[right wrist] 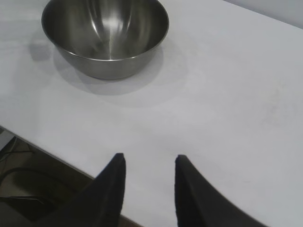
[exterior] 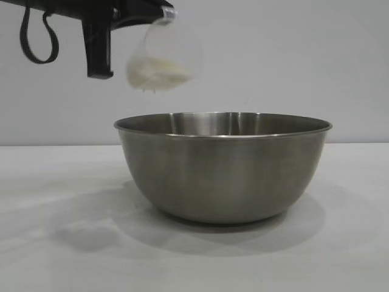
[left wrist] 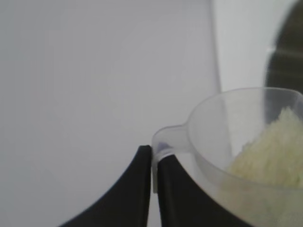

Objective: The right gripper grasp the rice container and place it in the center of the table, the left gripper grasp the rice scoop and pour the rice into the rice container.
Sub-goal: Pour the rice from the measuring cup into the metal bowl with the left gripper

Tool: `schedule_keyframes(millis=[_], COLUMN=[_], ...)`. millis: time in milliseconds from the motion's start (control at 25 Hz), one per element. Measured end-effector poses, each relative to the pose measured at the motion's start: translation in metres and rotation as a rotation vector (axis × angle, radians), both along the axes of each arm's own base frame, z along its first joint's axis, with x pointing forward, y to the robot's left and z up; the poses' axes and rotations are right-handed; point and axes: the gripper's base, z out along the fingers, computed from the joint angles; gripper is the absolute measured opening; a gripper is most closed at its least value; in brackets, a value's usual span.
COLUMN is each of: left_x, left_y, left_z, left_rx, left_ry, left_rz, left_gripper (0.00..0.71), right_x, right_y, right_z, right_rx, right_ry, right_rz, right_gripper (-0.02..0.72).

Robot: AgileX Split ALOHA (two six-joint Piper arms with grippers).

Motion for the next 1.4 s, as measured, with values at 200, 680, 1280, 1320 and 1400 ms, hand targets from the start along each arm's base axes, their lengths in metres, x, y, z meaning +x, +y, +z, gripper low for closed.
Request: schedule_keyframes(millis=[200,680,1280,1320,1400], left_x=[0.001,0.0,0.003,0.004,0.008], left_y=[-0.006,-0.027,-0.028,-0.027,-0.026], left_z=[0.004,0.015,0.017,0.018,0.022], left_rx=[0.116,0.217,0.267,0.232,0.1], left_ry=[-0.085,-0.232,-0.227,-0.185,-0.032], left_rz=[-0.081,-0.19,-0.201,-0.175,-0.082], left_gripper=[0.0,0.0,0.0,0.0,0.0], right_x=[0.0,0.0,0.0,0.0,0.0], right_y=[0.0,0.0,0.0,0.0,0.0], right_z=[0.0,0.0,0.0,0.0,0.0], right_rx=[0.0,0.0,0.0,0.0,0.0], right_ry=[0.0,0.0,0.0,0.0,0.0], right_rz=[0.0,0.0,0.0,0.0,0.0], right_gripper=[0.216,0.216,0.216,0.216,0.216])
